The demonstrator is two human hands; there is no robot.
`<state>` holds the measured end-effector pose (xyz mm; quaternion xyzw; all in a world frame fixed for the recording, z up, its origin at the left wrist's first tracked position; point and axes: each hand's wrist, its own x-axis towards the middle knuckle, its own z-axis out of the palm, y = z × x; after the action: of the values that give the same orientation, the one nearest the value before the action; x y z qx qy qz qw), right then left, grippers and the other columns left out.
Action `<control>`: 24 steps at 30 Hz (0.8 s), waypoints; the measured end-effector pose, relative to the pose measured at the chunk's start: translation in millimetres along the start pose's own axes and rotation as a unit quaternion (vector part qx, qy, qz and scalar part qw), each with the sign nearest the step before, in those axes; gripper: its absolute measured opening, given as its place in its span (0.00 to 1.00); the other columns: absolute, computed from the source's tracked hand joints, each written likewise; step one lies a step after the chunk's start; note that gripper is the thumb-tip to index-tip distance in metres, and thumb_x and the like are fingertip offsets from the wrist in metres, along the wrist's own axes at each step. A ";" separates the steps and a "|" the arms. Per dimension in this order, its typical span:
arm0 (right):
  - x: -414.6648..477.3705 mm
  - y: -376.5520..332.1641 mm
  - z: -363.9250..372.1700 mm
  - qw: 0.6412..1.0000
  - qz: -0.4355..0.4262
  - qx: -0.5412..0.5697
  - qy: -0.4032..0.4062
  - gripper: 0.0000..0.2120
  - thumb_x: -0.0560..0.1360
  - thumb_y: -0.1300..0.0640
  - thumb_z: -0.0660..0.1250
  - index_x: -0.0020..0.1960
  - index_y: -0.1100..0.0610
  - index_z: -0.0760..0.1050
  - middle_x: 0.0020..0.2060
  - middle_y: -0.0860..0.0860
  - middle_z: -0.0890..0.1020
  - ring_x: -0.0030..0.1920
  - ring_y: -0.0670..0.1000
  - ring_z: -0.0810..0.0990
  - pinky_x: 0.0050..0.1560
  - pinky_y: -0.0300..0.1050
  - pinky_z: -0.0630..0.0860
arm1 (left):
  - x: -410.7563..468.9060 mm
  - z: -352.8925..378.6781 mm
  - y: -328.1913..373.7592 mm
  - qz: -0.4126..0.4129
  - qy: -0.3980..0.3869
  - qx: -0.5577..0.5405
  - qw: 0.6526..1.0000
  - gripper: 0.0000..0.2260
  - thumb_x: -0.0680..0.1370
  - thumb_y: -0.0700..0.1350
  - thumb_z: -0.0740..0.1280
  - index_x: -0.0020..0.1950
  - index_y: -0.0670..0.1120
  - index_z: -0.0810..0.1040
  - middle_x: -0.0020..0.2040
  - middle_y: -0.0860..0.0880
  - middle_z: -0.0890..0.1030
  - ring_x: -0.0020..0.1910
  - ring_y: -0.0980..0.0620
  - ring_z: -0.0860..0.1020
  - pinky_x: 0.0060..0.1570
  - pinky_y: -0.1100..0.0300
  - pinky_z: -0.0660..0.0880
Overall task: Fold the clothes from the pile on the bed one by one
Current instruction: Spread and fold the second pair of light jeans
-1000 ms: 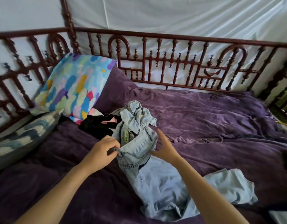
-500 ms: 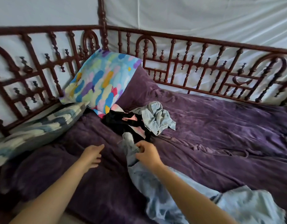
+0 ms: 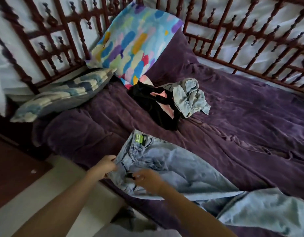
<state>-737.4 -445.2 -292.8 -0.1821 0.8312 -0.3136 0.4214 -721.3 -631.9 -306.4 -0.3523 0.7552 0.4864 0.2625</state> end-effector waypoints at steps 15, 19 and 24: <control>72.5 -2.6 -24.5 0.996 0.061 0.026 0.064 0.24 0.80 0.52 0.59 0.74 0.56 0.60 0.67 0.55 0.71 0.65 0.54 0.72 0.60 0.41 0.66 | 22.2 -83.3 56.1 0.247 0.014 0.138 0.959 0.18 0.74 0.31 0.63 0.60 0.47 0.79 0.57 0.51 0.80 0.53 0.56 0.76 0.50 0.64 0.72; 109.2 -63.1 -44.5 0.989 0.028 0.053 0.131 0.19 0.81 0.48 0.56 0.70 0.52 0.67 0.65 0.52 0.75 0.64 0.52 0.73 0.56 0.36 0.64 | 47.1 -176.0 103.2 0.269 0.108 0.151 0.945 0.16 0.75 0.32 0.63 0.58 0.45 0.80 0.57 0.47 0.80 0.50 0.55 0.74 0.48 0.61 0.68; 136.1 -91.4 -34.7 0.995 0.057 -0.007 0.087 0.20 0.81 0.46 0.54 0.66 0.55 0.72 0.60 0.54 0.77 0.61 0.56 0.75 0.58 0.43 0.68 | 91.8 -275.4 73.7 0.220 0.213 0.145 0.941 0.14 0.74 0.29 0.62 0.57 0.38 0.79 0.59 0.39 0.78 0.57 0.41 0.75 0.51 0.57 0.68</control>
<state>-840.9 -577.0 -295.4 -0.1098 0.8760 -0.2977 0.3632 -850.5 -890.0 -226.6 -0.2306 0.9144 0.3312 0.0304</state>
